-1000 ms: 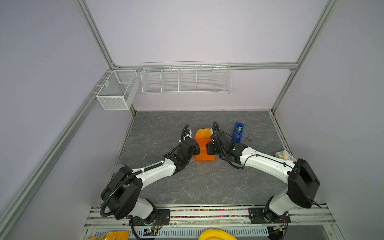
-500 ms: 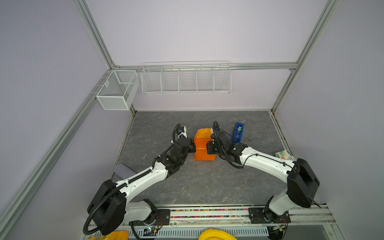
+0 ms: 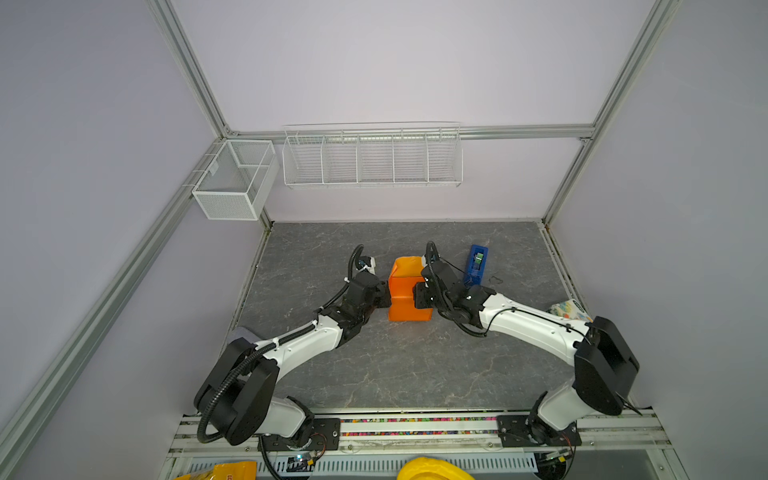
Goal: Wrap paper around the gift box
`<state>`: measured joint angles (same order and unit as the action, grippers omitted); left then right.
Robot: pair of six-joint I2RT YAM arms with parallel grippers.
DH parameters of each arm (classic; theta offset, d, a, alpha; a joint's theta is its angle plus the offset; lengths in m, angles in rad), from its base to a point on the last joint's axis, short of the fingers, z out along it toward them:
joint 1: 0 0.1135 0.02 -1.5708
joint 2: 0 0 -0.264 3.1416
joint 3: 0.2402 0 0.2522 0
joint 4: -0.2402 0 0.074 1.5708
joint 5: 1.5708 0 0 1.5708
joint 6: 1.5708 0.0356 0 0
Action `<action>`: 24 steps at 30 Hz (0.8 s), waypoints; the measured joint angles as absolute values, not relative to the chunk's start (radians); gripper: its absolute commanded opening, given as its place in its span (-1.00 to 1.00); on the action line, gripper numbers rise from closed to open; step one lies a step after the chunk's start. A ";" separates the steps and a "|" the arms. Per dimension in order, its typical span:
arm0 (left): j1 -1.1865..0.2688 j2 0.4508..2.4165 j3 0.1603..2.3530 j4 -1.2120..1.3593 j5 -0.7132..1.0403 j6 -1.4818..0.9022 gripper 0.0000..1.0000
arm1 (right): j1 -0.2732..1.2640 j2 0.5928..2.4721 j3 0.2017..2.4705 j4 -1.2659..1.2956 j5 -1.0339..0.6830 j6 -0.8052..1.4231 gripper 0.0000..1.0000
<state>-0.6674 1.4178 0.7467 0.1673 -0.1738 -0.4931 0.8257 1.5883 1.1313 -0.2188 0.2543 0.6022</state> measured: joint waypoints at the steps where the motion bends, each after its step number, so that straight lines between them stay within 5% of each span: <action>1: -0.667 1.418 0.747 0.175 -0.167 -0.493 -0.26 | 0.825 1.588 1.131 -0.218 0.254 0.602 -0.38; 24: -0.665 1.478 0.764 0.230 -0.135 -0.490 -0.17 | 0.825 1.588 1.131 -0.219 0.250 0.602 -0.38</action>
<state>-0.6655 1.4776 0.7639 0.2302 -0.1349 -0.4904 0.8253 1.5883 1.1313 -0.2188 0.2497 0.6022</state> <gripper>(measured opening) 0.399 0.312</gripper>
